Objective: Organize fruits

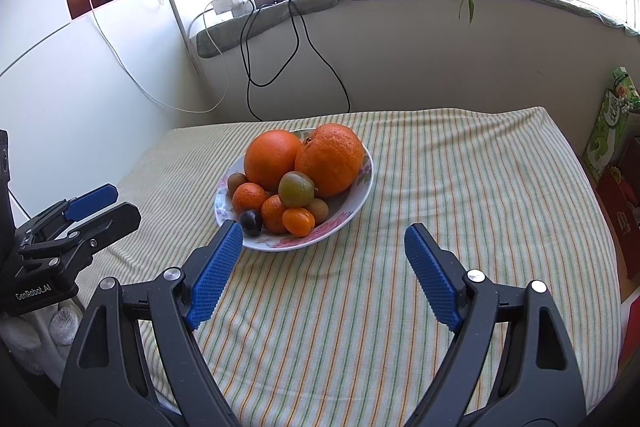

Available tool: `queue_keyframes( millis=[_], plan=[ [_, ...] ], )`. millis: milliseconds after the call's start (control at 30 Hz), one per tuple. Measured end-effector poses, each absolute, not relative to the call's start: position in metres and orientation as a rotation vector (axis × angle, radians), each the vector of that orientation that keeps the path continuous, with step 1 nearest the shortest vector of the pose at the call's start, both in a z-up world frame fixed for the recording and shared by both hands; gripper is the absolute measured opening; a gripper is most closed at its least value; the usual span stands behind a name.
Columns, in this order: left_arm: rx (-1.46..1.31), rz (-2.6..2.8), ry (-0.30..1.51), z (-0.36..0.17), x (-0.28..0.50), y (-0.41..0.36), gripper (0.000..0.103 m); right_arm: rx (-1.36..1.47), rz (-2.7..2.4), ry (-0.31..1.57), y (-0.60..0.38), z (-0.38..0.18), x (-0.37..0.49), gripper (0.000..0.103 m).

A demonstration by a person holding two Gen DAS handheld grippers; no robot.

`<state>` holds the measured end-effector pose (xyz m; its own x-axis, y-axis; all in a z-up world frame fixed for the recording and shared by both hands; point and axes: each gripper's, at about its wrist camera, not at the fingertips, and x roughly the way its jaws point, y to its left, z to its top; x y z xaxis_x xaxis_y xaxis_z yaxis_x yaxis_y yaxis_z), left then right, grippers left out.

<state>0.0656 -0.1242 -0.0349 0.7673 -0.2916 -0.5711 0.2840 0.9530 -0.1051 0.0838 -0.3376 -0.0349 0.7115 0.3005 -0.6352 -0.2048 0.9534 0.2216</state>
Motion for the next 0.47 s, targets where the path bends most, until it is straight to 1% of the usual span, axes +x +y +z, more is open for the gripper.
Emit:
queue_keyframes(
  millis=[467],
  plan=[
    [-0.029,-0.311,0.622,-0.0361,0.0681,-0.1205,0.081,0.14,0.276,0.734,-0.3376,-0.038,0.0841,0.086]
  ],
)
